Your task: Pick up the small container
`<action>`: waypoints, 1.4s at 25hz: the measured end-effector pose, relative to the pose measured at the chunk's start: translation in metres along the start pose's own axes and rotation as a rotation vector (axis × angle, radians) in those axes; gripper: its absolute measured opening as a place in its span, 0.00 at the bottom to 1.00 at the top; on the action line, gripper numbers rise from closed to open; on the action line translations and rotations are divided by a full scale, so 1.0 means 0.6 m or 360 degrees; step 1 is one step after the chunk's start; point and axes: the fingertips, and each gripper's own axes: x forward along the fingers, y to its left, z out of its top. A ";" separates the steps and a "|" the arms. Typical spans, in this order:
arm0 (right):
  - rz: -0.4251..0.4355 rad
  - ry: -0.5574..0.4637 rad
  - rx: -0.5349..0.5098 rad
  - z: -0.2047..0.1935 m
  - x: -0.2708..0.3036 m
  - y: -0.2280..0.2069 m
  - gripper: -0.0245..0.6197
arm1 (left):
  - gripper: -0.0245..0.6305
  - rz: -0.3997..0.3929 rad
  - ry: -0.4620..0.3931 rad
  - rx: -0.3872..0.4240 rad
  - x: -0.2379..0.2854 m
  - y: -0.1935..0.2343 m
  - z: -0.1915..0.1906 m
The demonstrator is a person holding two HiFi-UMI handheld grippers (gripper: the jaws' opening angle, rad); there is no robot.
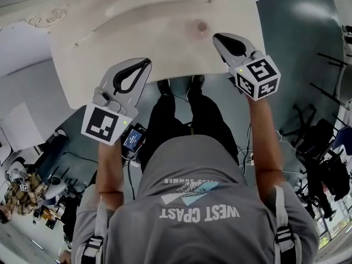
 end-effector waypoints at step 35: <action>-0.0041 0.0177 -0.0196 -0.094 0.210 -0.025 0.27 | 0.04 0.0027 0.0082 -0.0100 0.034 0.071 -0.130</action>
